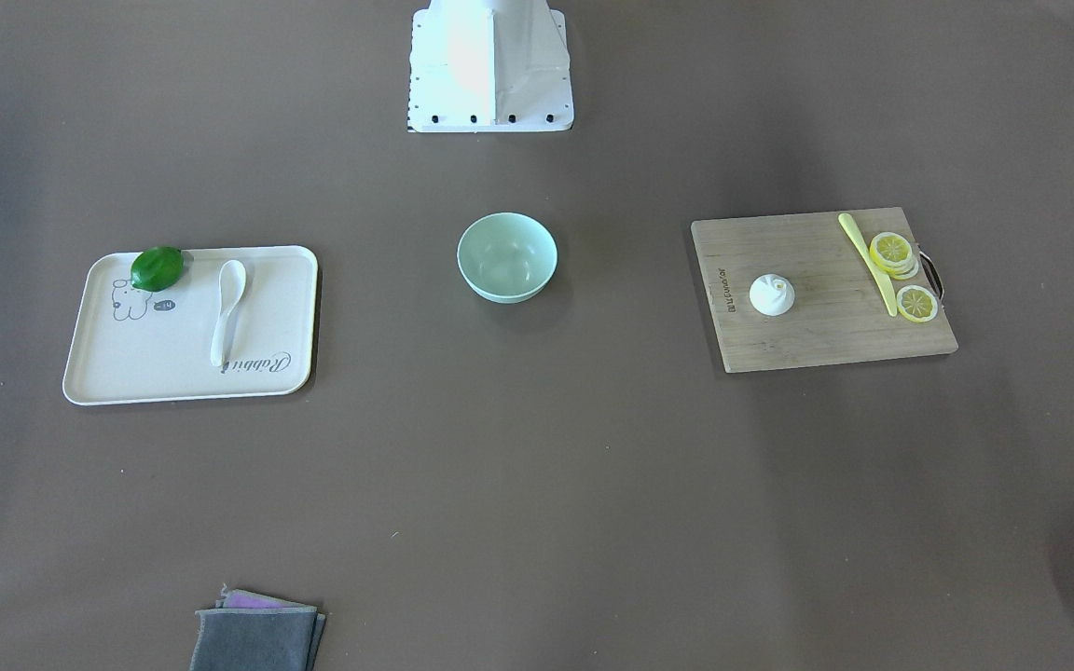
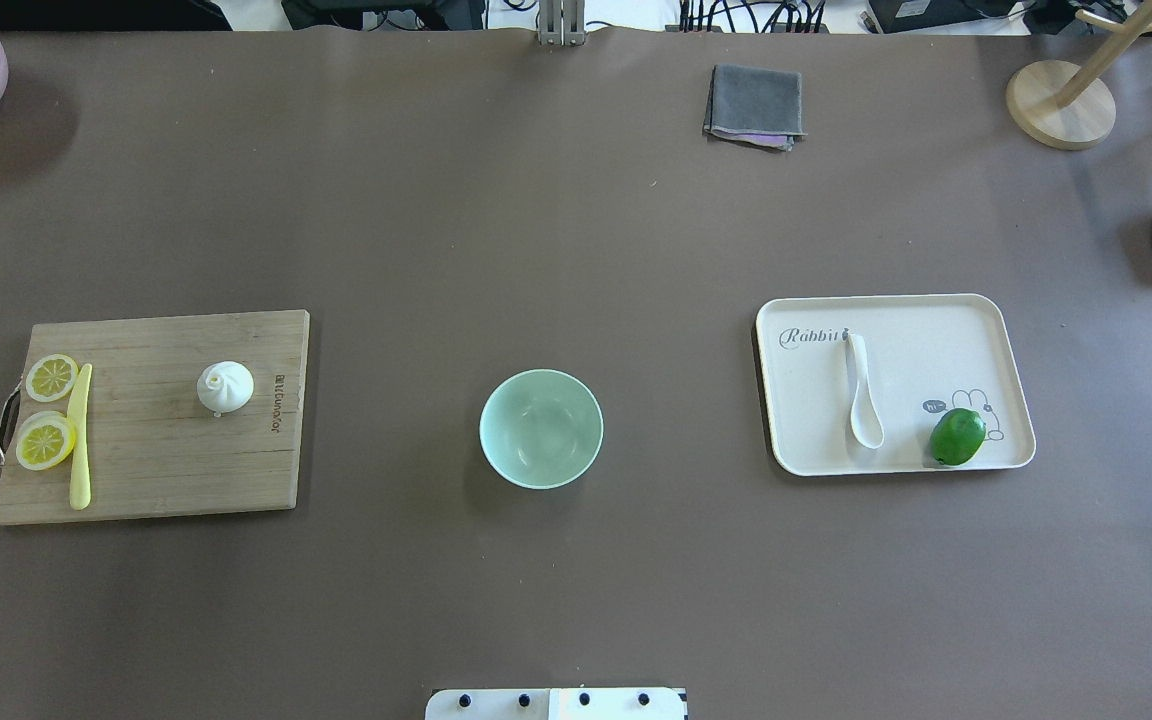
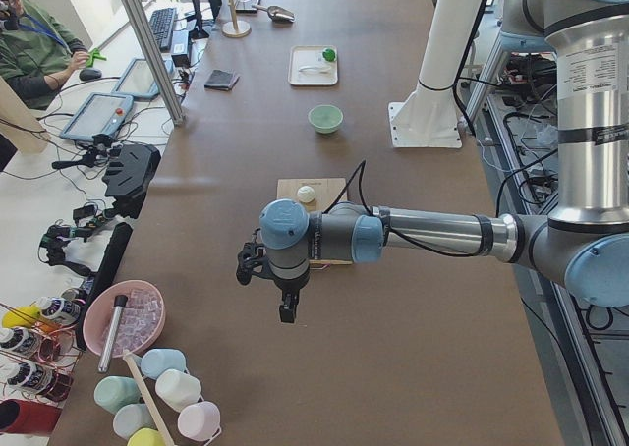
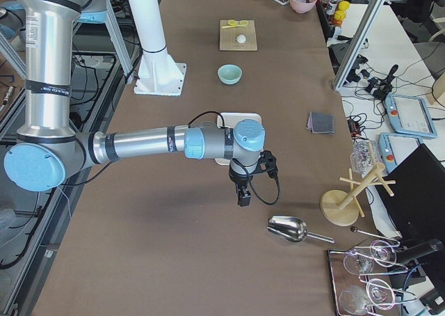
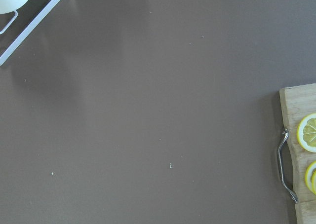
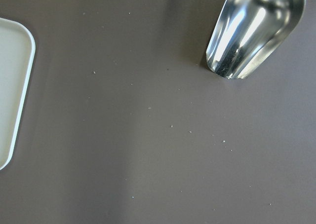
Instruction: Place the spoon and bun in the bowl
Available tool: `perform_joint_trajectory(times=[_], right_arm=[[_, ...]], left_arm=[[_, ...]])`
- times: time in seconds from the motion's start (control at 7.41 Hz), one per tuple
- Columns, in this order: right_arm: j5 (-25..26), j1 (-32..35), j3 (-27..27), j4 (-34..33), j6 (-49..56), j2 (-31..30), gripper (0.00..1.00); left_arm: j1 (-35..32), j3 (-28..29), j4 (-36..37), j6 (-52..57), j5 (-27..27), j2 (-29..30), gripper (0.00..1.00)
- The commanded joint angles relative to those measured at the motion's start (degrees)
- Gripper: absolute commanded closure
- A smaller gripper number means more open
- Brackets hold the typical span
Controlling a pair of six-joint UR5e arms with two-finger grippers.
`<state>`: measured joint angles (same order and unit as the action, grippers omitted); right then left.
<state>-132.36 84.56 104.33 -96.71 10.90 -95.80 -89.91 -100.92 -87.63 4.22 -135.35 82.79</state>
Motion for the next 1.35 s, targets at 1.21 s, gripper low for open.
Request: perform_joint_trajectory(times=[1.21], right_arm=[[1.5,-0.3,12.9,4.2,-0.4,3.7,0.0]], left_arm=[[-0.2,-4.0,-11.5,-0.4,0.3,1.4,0.02]])
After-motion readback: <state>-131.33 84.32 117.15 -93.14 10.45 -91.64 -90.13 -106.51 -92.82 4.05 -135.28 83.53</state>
